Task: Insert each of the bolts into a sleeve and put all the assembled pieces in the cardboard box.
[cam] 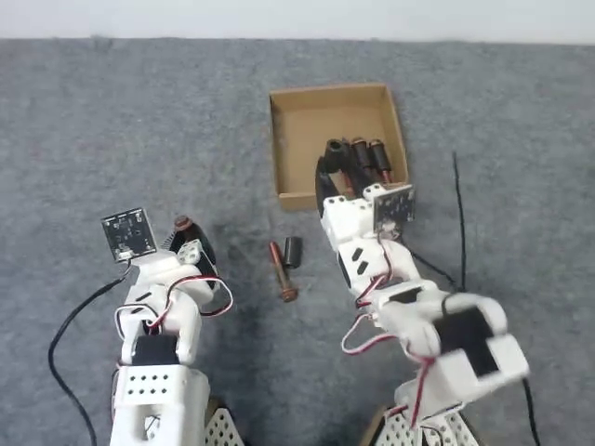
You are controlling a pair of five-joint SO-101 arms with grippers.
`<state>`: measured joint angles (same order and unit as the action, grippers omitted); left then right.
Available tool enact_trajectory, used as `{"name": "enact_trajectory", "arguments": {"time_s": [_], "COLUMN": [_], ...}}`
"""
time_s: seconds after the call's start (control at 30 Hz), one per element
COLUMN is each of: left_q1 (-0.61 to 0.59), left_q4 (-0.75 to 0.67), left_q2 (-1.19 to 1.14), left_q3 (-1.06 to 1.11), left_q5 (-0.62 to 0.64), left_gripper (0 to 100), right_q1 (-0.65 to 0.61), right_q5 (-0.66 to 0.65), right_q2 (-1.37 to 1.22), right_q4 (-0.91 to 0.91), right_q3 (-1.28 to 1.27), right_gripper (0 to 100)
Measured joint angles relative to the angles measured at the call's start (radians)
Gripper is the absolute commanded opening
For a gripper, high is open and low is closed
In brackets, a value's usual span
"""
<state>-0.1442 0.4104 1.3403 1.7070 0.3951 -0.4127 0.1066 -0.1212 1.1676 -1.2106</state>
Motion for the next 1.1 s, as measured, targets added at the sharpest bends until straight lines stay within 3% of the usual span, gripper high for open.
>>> {"name": "enact_trajectory", "arguments": {"time_s": [0.17, 0.57, 1.1], "left_q1": [0.002, 0.002, 0.000], "left_q4": [0.000, 0.000, 0.000], "left_q2": [0.000, 0.000, 0.000], "left_q3": [0.000, 0.000, 0.000], "left_q5": [0.000, 0.000, 0.000], "left_gripper": [1, 1, 1], "right_q1": [0.000, -0.051, -0.057], "right_q5": [0.000, 0.000, 0.000], "right_q2": [-0.123, -0.127, -0.064], "right_q4": [0.190, 0.506, 0.560], "right_q3": [0.000, -0.247, -0.423], "right_gripper": [0.6, 0.6, 0.6]}}
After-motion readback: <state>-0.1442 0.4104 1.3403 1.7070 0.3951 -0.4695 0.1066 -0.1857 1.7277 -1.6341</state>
